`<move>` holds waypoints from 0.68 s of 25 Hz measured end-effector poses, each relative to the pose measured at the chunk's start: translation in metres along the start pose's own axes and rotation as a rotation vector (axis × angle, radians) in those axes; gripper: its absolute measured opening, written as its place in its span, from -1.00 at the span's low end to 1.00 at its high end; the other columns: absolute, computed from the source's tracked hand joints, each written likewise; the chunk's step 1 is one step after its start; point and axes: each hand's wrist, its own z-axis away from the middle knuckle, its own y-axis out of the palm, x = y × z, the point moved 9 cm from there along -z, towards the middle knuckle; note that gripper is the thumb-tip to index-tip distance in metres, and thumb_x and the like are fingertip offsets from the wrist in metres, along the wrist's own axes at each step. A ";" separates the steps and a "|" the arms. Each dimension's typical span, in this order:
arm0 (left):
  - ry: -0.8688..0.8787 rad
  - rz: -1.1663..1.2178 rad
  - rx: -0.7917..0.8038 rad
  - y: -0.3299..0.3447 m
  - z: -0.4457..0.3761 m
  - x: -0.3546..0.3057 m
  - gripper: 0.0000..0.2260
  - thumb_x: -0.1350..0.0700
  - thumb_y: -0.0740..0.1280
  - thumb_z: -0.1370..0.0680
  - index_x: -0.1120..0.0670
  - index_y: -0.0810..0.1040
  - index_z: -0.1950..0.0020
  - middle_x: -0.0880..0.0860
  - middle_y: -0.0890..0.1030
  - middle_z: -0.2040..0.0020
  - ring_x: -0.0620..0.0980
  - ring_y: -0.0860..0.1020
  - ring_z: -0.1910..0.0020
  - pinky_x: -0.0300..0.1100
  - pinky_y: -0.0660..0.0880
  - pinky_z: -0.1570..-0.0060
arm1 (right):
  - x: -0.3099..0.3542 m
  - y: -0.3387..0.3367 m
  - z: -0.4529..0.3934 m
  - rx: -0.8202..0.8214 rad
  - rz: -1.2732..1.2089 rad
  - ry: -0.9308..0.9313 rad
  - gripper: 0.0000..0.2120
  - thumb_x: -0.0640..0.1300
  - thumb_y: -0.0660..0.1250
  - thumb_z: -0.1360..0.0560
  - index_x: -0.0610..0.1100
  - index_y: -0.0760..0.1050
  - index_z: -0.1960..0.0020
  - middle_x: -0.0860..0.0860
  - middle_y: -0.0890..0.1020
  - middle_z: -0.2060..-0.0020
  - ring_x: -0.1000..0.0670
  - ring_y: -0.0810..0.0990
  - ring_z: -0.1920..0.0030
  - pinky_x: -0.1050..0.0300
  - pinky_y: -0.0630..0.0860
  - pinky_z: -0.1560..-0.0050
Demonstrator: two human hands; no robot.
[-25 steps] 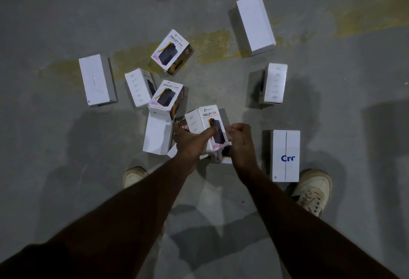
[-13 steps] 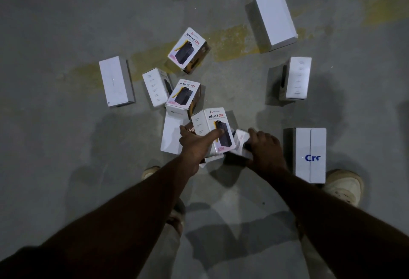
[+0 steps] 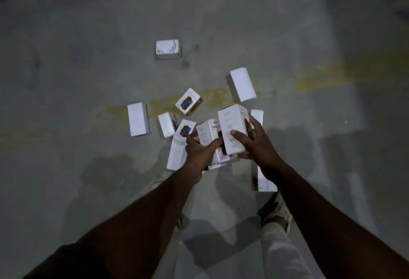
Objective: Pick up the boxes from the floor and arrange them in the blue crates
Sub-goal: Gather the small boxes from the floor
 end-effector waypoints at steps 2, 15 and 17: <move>0.026 0.081 0.054 0.002 0.048 -0.033 -0.17 -0.28 0.56 -0.15 -0.13 0.38 -0.36 -0.07 0.63 -0.21 0.00 0.64 -0.13 0.14 0.64 -0.03 | 0.040 -0.006 0.029 -0.049 0.022 -0.027 -0.52 -0.06 0.49 -0.47 0.29 0.41 -0.27 0.12 0.62 -0.25 0.01 0.64 -0.21 -0.14 0.62 -0.13; 0.242 0.179 0.345 -0.026 0.311 -0.204 -0.53 0.01 0.56 -0.44 0.19 0.55 -0.25 0.17 0.69 -0.15 0.18 0.67 -0.14 0.09 0.64 -0.09 | 0.276 -0.025 0.259 -0.129 -0.093 -0.135 -0.37 -0.05 0.44 -0.51 0.17 0.24 -0.49 0.03 0.59 -0.29 -0.06 0.69 -0.11 -0.14 0.68 0.07; 0.323 0.165 0.422 -0.031 0.329 -0.222 -0.28 -0.06 0.63 -0.29 0.25 0.52 -0.32 0.20 0.68 -0.17 0.23 0.65 -0.17 0.22 0.59 -0.16 | 0.294 -0.016 0.293 -0.144 -0.095 -0.177 -0.38 -0.09 0.42 -0.53 0.19 0.24 -0.49 0.04 0.59 -0.28 -0.07 0.68 -0.13 -0.20 0.65 -0.02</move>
